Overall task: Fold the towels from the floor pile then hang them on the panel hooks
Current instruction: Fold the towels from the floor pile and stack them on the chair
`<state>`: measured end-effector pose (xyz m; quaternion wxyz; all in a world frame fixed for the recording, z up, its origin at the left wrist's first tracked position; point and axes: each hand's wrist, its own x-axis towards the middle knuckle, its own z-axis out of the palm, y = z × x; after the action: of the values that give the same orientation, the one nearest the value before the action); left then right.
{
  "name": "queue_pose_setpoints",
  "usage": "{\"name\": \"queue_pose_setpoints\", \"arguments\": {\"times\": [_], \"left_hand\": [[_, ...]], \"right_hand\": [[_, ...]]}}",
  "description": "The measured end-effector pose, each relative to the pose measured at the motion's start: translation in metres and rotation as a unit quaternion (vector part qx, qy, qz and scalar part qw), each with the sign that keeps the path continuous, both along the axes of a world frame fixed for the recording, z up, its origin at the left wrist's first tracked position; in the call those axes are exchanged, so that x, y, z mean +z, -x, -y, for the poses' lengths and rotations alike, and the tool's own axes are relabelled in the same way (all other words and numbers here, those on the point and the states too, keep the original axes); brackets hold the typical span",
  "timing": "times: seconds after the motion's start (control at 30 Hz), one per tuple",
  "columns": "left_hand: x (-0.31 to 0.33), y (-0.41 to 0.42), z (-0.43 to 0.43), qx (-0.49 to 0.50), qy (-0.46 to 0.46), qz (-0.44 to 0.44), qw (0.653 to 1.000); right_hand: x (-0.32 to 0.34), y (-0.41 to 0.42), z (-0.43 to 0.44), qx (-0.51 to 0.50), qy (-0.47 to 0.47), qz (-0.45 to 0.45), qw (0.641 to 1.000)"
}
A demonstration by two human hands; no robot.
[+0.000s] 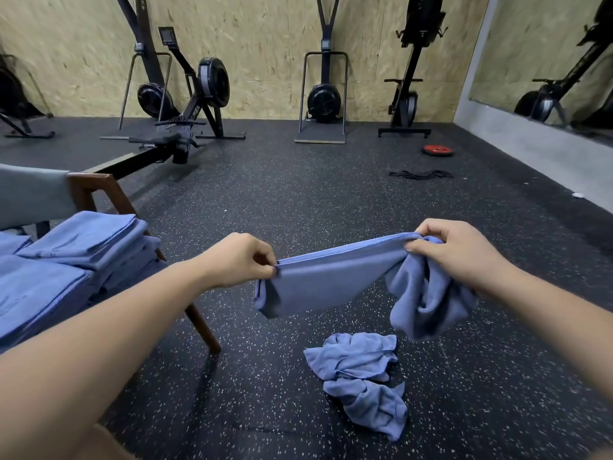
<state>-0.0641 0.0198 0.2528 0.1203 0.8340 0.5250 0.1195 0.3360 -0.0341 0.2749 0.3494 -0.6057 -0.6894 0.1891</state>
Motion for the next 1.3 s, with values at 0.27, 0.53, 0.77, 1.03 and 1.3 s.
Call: {"name": "queue_pose_setpoints", "arguments": {"times": [0.27,0.53,0.77,1.03,1.3], "left_hand": [[-0.008,0.017,-0.002,0.003,-0.039,-0.022,0.999],[-0.003,0.024,0.003,-0.002,-0.058,0.005,0.998],[0.003,0.032,0.006,0.020,-0.013,0.004,1.000],[0.008,0.036,0.008,0.044,-0.027,0.031,0.998],[0.010,0.033,0.011,0.069,0.144,0.259,0.953]], "right_hand": [[-0.009,-0.010,-0.007,-0.018,0.014,-0.019,1.000],[-0.014,-0.018,-0.010,-0.029,0.010,0.015,0.999],[-0.021,-0.024,-0.014,-0.030,0.032,0.030,0.999],[-0.025,-0.024,-0.016,-0.033,0.039,0.045,0.998],[-0.031,-0.026,-0.020,-0.052,0.049,0.042,0.997]]}}
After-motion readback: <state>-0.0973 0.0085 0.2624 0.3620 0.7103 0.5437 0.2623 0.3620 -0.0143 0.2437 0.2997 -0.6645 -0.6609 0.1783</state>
